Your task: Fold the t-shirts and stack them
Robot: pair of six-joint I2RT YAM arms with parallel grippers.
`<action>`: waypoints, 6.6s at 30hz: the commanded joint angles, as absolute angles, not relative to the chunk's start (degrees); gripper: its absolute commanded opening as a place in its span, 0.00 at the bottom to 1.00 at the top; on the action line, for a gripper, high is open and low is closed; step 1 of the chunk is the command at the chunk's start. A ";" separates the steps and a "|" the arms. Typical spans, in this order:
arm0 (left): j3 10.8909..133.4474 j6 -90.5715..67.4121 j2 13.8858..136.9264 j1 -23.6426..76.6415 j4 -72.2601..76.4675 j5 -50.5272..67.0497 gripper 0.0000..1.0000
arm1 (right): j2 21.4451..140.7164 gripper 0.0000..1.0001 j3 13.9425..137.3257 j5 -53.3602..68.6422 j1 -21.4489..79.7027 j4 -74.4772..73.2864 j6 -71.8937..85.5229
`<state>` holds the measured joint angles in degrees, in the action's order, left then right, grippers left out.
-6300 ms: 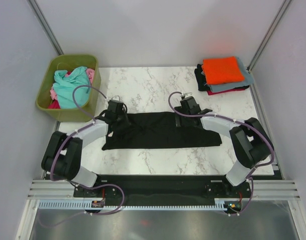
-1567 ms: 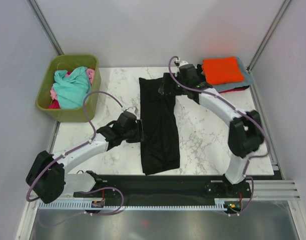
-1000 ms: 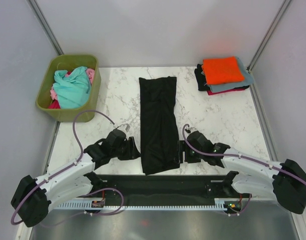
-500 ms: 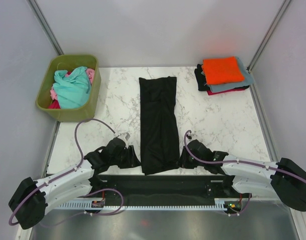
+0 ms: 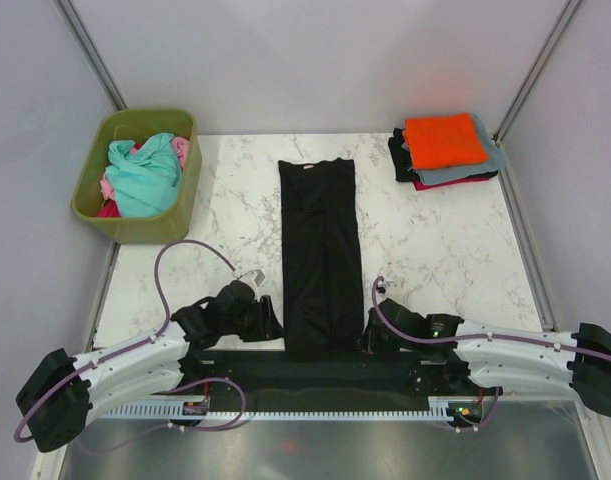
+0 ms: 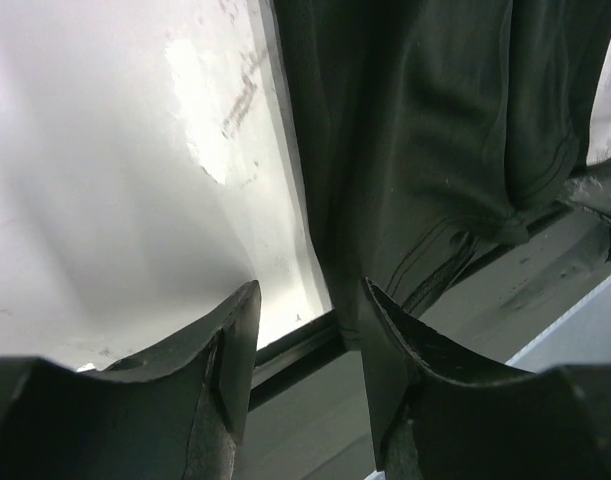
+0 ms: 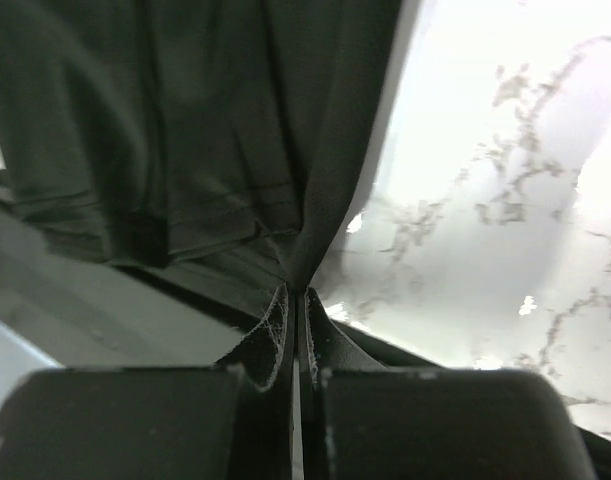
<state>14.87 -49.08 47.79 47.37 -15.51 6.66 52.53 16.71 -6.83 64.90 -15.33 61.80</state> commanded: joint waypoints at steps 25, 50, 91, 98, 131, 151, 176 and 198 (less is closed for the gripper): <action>14.23 -62.14 51.59 62.93 -9.32 -1.58 0.53 | 54.67 0.00 14.33 -10.28 65.30 -13.80 63.28; 23.98 -57.32 49.92 66.44 -16.77 -8.17 0.02 | 56.08 0.00 21.44 -12.91 69.35 -17.75 62.58; 76.81 -21.54 97.90 30.41 -21.71 -0.44 0.02 | 93.51 0.00 70.31 -6.33 30.68 -14.51 27.69; 81.21 -20.22 103.88 28.21 -21.45 -0.26 0.02 | 97.90 0.00 72.59 -1.69 27.95 -10.99 24.79; 111.58 -19.07 116.47 19.77 -38.15 5.97 0.55 | 102.32 0.84 83.64 10.54 18.28 -14.62 22.41; 47.21 -28.91 85.61 23.73 -10.30 16.96 0.58 | 88.93 0.77 40.70 27.59 19.60 -0.80 29.88; 39.64 -32.26 89.82 23.73 -0.26 14.86 0.58 | 96.77 0.15 39.20 28.13 19.78 6.15 29.71; 37.80 -33.66 85.88 25.31 3.52 17.49 0.02 | 89.15 0.00 37.36 27.07 19.69 5.80 31.90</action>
<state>38.57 -33.12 90.28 24.36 4.38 16.08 94.80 38.96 28.97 19.62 6.39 31.29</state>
